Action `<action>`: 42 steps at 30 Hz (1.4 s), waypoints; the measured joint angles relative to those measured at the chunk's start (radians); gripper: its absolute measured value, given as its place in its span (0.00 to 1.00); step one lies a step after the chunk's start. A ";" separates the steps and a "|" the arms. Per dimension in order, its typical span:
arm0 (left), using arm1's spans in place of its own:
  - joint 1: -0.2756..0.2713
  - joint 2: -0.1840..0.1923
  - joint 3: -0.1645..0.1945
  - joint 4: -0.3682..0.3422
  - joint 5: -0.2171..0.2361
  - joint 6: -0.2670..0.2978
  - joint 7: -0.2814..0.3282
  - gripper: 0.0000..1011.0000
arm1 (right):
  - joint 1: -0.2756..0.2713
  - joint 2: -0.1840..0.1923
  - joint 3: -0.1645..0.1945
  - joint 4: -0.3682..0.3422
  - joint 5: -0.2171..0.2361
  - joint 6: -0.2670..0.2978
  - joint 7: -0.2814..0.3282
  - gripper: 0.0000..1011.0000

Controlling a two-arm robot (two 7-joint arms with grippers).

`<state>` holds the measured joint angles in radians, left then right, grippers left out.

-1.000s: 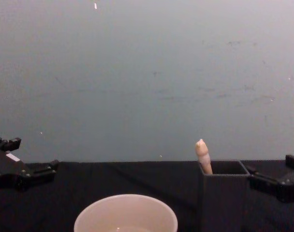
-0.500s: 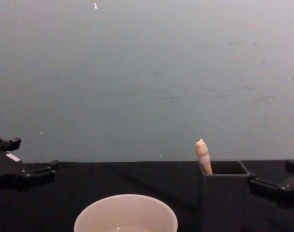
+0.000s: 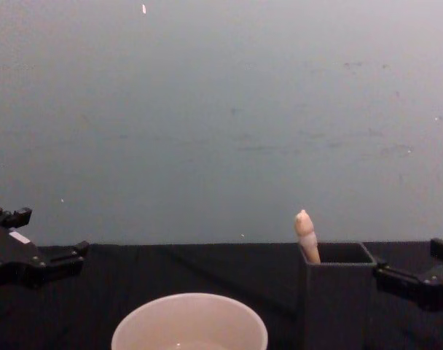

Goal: Pick up the stirring spoon with one hand, stir inside the cup, then place it back in its original position.

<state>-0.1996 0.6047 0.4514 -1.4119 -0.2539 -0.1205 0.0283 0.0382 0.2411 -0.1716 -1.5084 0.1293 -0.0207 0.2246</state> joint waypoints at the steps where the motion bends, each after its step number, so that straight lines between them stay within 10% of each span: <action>1: 0.000 0.000 0.000 0.000 0.000 0.000 0.000 0.99 | 0.000 0.000 0.000 0.000 0.000 0.000 0.000 0.99; 42: 0.000 0.000 0.000 0.000 0.000 0.000 0.000 0.99 | 0.000 0.000 0.000 0.000 0.002 -0.002 0.001 0.99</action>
<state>-0.1995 0.6047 0.4514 -1.4120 -0.2539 -0.1205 0.0282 0.0386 0.2411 -0.1717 -1.5082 0.1309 -0.0222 0.2255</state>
